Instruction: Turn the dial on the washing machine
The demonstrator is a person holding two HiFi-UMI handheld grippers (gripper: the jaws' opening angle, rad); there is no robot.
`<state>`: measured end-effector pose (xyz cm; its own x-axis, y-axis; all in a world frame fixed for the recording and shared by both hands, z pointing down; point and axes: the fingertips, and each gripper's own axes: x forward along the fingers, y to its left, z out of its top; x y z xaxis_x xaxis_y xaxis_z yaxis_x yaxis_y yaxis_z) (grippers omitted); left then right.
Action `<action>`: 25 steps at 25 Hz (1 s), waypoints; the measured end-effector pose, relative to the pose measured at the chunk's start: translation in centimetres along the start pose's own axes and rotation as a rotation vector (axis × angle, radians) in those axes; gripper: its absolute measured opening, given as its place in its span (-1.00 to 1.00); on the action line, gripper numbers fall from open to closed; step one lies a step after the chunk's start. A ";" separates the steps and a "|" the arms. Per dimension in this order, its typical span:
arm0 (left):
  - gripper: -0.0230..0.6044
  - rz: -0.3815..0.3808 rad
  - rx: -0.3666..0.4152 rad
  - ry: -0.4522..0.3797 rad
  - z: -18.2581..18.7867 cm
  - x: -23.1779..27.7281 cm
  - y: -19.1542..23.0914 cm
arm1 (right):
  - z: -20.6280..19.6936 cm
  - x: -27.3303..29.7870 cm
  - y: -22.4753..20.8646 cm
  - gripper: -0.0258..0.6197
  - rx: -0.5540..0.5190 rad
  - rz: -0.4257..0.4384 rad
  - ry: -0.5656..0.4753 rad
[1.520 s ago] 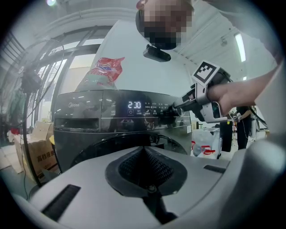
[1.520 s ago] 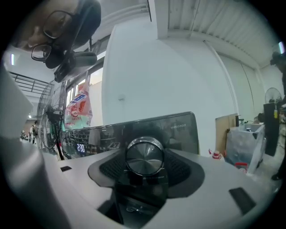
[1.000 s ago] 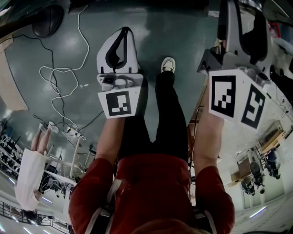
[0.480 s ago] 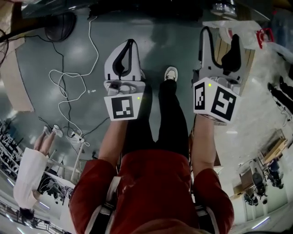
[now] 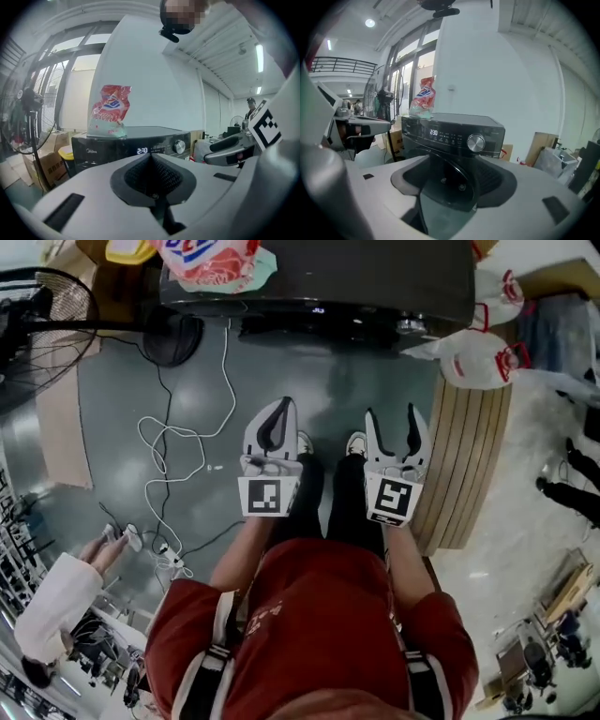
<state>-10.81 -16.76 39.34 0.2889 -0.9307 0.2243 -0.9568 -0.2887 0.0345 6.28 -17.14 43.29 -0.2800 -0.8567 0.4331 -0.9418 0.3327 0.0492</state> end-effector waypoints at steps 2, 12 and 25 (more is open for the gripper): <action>-0.90 0.017 -0.009 0.000 2.4 -1.7 0.6 | 1.7 -1.8 1.0 0.02 0.002 0.028 0.013; -0.90 0.098 -0.017 -0.053 13.4 -9.5 2.8 | 15.5 -8.8 1.8 0.01 -0.038 0.045 -0.158; -0.90 0.154 0.226 -0.365 31.9 -15.4 3.6 | 31.6 -16.9 1.4 0.01 -0.105 0.032 -0.441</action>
<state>-17.63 -10.60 4.96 0.1749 -0.9732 -0.1495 -0.9702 -0.1445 -0.1947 3.79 -14.63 7.57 -0.3831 -0.9236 0.0120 -0.9136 0.3807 0.1428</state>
